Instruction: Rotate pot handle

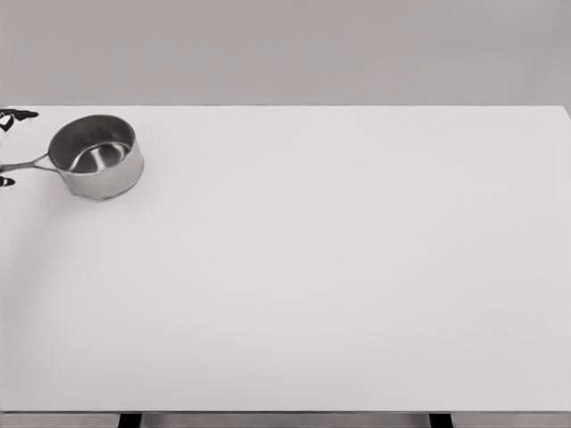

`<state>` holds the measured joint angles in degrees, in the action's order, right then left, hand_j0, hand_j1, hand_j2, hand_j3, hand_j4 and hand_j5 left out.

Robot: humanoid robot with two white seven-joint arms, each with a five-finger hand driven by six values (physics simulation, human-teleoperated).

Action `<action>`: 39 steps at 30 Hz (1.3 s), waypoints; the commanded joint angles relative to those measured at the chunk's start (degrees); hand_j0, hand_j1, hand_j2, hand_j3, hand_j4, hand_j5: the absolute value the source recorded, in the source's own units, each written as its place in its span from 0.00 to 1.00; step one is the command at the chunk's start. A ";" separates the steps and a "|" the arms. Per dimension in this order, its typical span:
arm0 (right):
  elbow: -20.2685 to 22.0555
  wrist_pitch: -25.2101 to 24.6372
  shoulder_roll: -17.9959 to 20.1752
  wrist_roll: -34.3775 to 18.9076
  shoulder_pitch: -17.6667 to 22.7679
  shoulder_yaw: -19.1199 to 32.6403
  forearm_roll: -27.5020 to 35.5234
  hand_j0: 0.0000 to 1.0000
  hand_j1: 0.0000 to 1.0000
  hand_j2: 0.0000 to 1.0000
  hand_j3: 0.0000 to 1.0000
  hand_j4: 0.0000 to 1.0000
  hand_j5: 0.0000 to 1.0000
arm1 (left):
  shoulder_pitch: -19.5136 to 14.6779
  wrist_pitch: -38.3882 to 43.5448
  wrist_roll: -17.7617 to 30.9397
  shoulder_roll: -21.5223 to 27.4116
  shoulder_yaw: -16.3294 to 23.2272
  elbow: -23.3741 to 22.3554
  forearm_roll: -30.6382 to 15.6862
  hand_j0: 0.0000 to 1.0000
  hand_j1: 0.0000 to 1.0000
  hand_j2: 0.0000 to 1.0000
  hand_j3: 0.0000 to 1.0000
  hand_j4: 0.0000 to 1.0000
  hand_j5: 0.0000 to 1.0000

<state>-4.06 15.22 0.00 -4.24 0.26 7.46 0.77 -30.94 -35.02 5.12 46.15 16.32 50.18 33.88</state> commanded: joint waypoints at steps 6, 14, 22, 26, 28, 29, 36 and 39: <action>0.01 -0.01 0.00 0.02 0.00 0.01 0.02 1.00 1.00 1.00 1.00 1.00 1.00 | -2.11 0.02 -0.03 -1.68 0.21 -3.77 3.12 1.00 1.00 1.00 1.00 1.00 1.00; 0.01 -0.01 0.00 -0.06 0.00 0.01 0.02 1.00 1.00 1.00 1.00 1.00 1.00 | -3.78 0.02 -0.03 -1.76 0.30 -4.92 3.82 1.00 1.00 1.00 1.00 1.00 1.00; 0.01 -0.01 0.00 -0.06 0.00 0.01 0.02 1.00 1.00 1.00 1.00 1.00 1.00 | -5.27 0.02 0.15 -2.11 0.65 -4.92 5.58 1.00 1.00 1.00 1.00 1.00 1.00; 0.01 -0.01 0.00 -0.06 0.00 0.01 0.02 1.00 1.00 1.00 1.00 1.00 1.00 | -6.06 0.02 0.06 -3.70 0.65 -5.53 6.72 1.00 1.00 1.00 1.00 1.00 1.00; 0.01 -0.01 0.00 0.02 0.00 0.01 0.02 1.00 1.00 1.00 1.00 1.00 1.00 | -7.99 0.02 -0.03 -5.19 0.65 -8.25 9.00 1.00 1.00 1.00 1.00 1.00 1.00; 0.01 -0.01 0.00 0.03 0.00 0.01 0.02 1.00 1.00 1.00 1.00 1.00 1.00 | -8.35 0.02 -0.11 -5.89 0.65 -8.96 9.36 1.00 1.00 1.00 1.00 1.00 1.00; 0.01 -0.01 0.00 -0.06 0.00 0.01 0.02 1.00 1.00 1.00 1.00 1.00 1.00 | -9.49 1.54 -0.12 -6.16 0.65 -9.40 10.41 1.00 1.00 1.00 1.00 1.00 1.00; 0.01 -0.01 0.00 0.02 0.00 0.01 0.02 1.00 1.00 1.00 1.00 1.00 1.00 | -10.28 1.89 -0.12 -6.33 0.73 -10.63 10.85 1.00 1.00 1.00 1.00 1.00 1.00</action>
<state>-4.05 15.20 0.00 -4.25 0.26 7.46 0.77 -41.40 -33.44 5.05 39.91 17.15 40.19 44.73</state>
